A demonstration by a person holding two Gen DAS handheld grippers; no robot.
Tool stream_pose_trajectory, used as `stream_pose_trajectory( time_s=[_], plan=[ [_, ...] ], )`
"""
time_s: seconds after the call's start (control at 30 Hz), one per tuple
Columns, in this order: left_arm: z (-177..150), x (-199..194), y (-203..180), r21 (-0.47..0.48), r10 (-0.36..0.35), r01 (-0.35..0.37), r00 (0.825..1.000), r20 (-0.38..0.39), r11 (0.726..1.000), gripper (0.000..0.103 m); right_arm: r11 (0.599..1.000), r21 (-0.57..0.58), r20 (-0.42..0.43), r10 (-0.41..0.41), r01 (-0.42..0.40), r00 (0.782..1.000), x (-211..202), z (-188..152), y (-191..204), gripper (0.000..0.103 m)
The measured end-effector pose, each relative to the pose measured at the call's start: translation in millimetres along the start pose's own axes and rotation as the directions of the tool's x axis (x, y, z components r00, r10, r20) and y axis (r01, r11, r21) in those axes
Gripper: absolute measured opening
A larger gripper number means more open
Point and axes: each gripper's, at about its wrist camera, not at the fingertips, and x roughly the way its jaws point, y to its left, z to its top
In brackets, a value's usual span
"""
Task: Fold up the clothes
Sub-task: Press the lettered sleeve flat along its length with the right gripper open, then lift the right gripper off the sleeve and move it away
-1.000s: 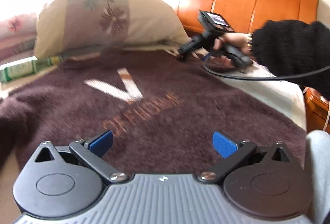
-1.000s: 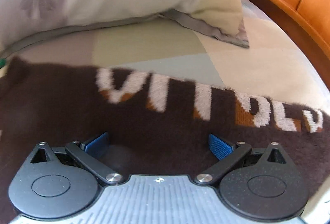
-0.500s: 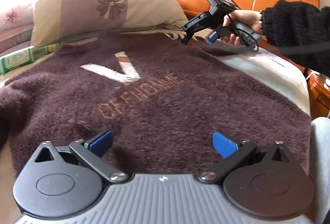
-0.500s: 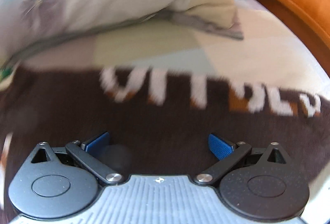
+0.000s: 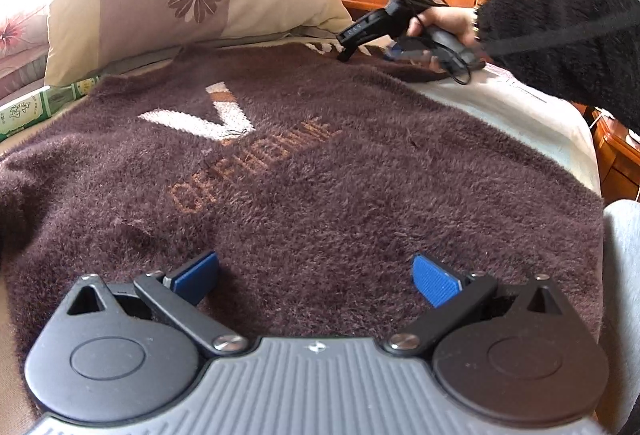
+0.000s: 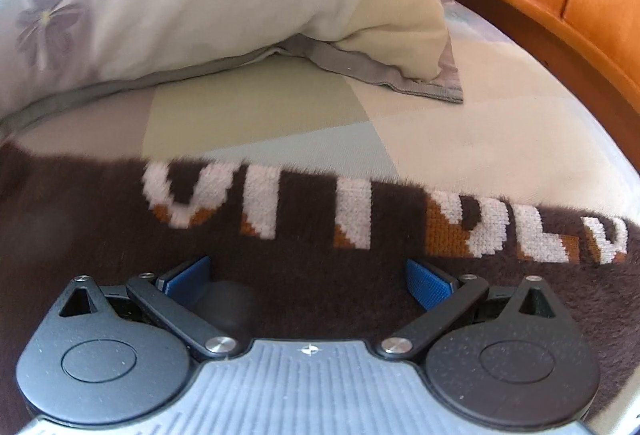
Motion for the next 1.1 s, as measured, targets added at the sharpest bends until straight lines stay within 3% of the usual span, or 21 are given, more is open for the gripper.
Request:
stream_pose_trajectory(
  time_s=[0.17, 0.33, 0.5, 0.6, 0.67, 0.77, 0.9, 1.0, 1.1],
  plan=[
    [0, 0, 1, -0.003, -0.006, 0.006, 1.000, 0.001, 1.000, 0.102, 0.987, -0.120, 0.057, 0.117, -0.109, 0.991, -34, -39, -23, 0.103],
    [-1, 1, 2, -0.003, -0.011, 0.011, 1.000, 0.003, 1.000, 0.102, 0.981, -0.132, 0.073, 0.151, -0.140, 0.986, -65, -64, -74, 0.103],
    [-1, 1, 3, -0.001, -0.014, 0.014, 1.000, 0.001, 1.000, 0.102, 0.995, 0.010, 0.098, 0.102, -0.103, 0.990, -82, -54, -109, 0.103],
    [-2, -1, 3, 0.010, -0.017, 0.017, 1.000, -0.004, 1.000, 0.102, 0.980, 0.119, 0.165, 0.138, -0.158, 0.977, -81, -36, -120, 0.103],
    [-2, -1, 4, 0.008, -0.025, 0.025, 1.000, -0.004, 1.000, 0.102, 0.959, 0.159, 0.161, 0.209, -0.235, 0.965, -69, -24, -122, 0.103],
    [-2, 0, 6, 0.001, -0.033, 0.033, 0.999, -0.001, 0.999, 0.102, 0.944, 0.186, 0.110, 0.257, -0.274, 0.960, -44, -14, -127, 0.103],
    [-2, 1, 7, 0.005, -0.032, 0.032, 0.999, -0.002, 0.999, 0.102, 0.946, 0.190, 0.153, 0.235, -0.262, 0.960, -46, -20, -164, 0.103],
    [-2, 2, 5, 0.018, -0.024, 0.024, 1.000, -0.005, 1.000, 0.102, 0.963, 0.250, 0.175, 0.058, -0.101, 0.983, -53, -26, -192, 0.103],
    [-2, 1, 5, 0.017, -0.025, 0.025, 1.000, -0.004, 1.000, 0.102, 0.946, 0.321, 0.178, -0.097, 0.036, 0.979, -56, -26, -203, 0.103]
  ],
)
